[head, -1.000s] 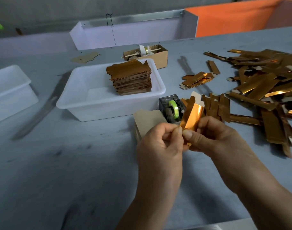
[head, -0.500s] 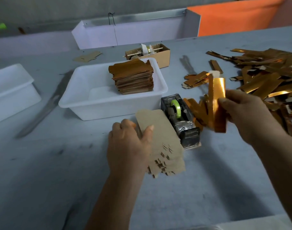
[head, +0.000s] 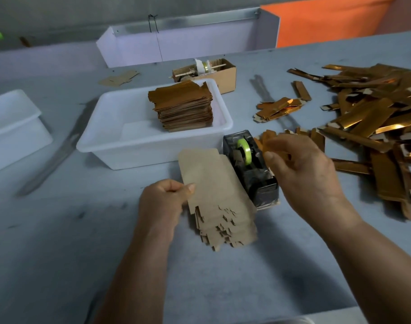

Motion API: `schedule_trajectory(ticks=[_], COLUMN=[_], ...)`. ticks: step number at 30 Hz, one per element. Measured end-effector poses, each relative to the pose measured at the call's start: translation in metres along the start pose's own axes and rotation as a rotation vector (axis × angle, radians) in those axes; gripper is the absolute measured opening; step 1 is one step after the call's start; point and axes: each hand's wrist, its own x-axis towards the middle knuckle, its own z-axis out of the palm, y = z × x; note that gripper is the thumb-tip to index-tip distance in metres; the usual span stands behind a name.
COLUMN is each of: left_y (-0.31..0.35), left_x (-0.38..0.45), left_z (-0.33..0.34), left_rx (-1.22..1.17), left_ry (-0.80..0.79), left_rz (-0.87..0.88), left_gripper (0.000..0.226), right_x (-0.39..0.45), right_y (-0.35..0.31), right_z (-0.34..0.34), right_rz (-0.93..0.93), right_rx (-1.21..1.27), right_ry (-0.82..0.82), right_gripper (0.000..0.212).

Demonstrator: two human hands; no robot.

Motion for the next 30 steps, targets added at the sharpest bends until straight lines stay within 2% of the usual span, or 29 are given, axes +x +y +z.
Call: schedule_trajectory(ticks=[4, 7, 9, 10, 13, 16, 18, 21, 25, 30], left_y=[0.008, 0.018, 0.022, 0.023, 0.026, 0.025, 0.027, 0.028, 0.027, 0.026], left_x=[-0.005, -0.011, -0.016, -0.018, -0.023, -0.026, -0.03, -0.035, -0.039, -0.039], left_z=[-0.007, -0.012, -0.012, -0.011, -0.007, -0.002, 0.003, 0.009, 0.016, 0.021], left_rx=[-0.101, -0.246, -0.27, -0.266, -0.281, -0.276, -0.26, -0.232, -0.232, -0.248], left_ry=[0.026, -0.133, -0.242, -0.289, -0.395, -0.443, -0.457, -0.396, -0.358, -0.352], left_rz=[0.087, 0.026, 0.031, 0.04, 0.017, -0.014, -0.015, -0.018, -0.016, -0.035], left_gripper=[0.012, 0.016, 0.019, 0.019, 0.012, 0.044, 0.056, 0.049, 0.032, 0.023], right_x=[-0.012, -0.02, -0.022, -0.022, -0.022, -0.027, -0.032, -0.037, -0.039, -0.041], right_y=[-0.007, -0.012, -0.016, -0.018, -0.017, -0.015, -0.015, -0.015, -0.012, -0.01], right_z=[0.0, 0.001, 0.001, 0.002, 0.004, 0.003, 0.001, -0.001, -0.001, 0.001], right_rz=[0.048, 0.156, 0.278, 0.345, 0.463, 0.457, 0.426, 0.412, 0.414, 0.375], right_rx=[0.124, 0.325, 0.536, 0.649, 0.864, 0.905, 0.913, 0.913, 0.884, 0.764], right_ry=[-0.022, -0.1, -0.216, -0.274, -0.351, -0.395, -0.443, -0.455, -0.427, -0.378], right_gripper=[0.028, 0.035, 0.044, 0.043, 0.017, 0.01, 0.017, 0.02, 0.001, 0.014])
